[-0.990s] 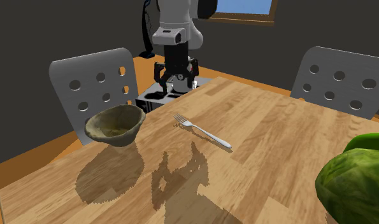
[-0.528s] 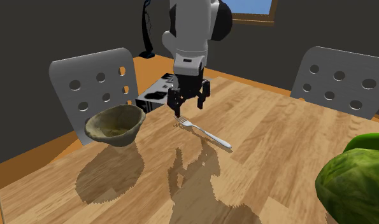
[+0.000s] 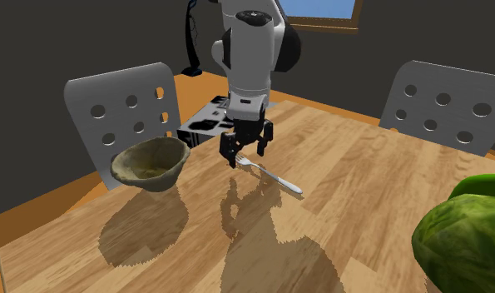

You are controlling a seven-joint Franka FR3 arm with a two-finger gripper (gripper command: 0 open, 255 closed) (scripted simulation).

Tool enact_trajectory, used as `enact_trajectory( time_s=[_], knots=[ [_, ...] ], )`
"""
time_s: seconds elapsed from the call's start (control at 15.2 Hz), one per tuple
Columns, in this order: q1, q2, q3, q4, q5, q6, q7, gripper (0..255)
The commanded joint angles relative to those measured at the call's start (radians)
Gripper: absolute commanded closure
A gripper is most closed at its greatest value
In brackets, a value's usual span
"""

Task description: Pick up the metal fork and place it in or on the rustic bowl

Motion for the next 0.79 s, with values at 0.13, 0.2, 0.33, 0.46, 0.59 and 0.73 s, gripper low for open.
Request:
enact_trajectory(
  time_s=[0.13, 0.2, 0.33, 0.46, 0.59, 0.73],
  knots=[
    [0.001, 0.005, 0.0, 0.003, -0.001, 0.004, 0.001, 0],
    [0.001, 0.005, 0.0, 0.003, -0.001, 0.004, 0.001, 0],
    [0.001, 0.005, 0.0, 0.003, -0.001, 0.004, 0.001, 0],
    [0.001, 0.005, 0.0, 0.003, -0.001, 0.004, 0.001, 255],
    [0.001, 0.005, 0.0, 0.003, -0.001, 0.004, 0.001, 255],
    [0.0, 0.005, 0.0, 0.004, -0.001, 0.002, 0.0, 255]
  ],
)
